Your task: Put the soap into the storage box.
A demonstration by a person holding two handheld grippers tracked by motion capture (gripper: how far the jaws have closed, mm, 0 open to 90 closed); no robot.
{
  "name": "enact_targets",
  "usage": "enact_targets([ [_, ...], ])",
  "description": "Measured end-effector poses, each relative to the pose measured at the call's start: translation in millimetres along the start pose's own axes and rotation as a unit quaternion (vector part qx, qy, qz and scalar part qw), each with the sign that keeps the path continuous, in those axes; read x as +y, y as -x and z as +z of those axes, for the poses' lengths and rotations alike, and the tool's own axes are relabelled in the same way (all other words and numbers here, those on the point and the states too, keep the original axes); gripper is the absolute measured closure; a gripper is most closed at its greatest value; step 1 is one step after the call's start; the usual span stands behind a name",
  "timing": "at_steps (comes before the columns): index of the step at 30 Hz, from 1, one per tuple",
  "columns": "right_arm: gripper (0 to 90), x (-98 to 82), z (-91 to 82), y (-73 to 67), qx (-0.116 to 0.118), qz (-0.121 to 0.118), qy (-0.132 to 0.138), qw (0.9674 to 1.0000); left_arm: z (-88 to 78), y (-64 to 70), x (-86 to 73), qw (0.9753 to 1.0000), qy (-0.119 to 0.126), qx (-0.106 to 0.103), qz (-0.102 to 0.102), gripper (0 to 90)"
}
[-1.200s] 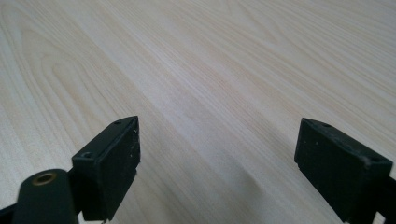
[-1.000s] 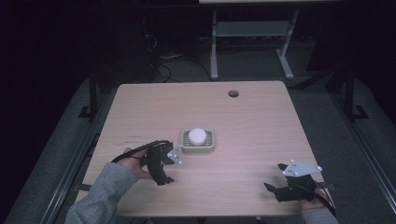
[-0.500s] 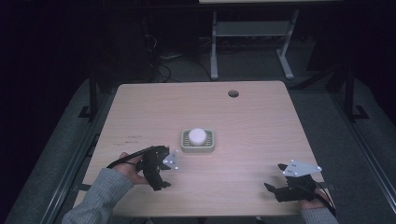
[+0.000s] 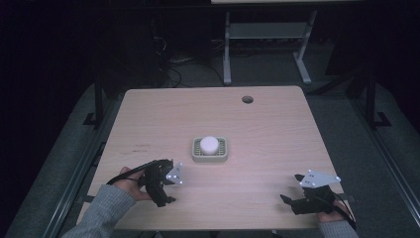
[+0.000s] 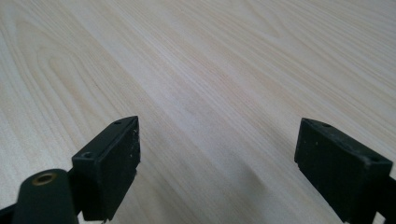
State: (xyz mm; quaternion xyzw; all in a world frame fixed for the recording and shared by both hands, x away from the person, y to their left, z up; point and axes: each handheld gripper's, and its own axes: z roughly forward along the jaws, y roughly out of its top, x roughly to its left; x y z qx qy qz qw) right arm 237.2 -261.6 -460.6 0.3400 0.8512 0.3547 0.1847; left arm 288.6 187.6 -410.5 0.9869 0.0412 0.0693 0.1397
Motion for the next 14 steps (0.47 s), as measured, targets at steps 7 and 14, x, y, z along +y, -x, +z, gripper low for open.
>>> enact_targets([
  [7,13.8,-0.1,0.7,-0.3,-0.001,0.001,0.000,1.0000,-2.9,4.8,-7.7,1.0000,0.002,0.008,-0.005,19.9],
  [14,13.7,-0.1,0.5,-0.7,-0.001,0.002,0.000,1.0000,-2.1,7.8,-11.2,0.9999,0.005,0.012,-0.008,19.8],
])
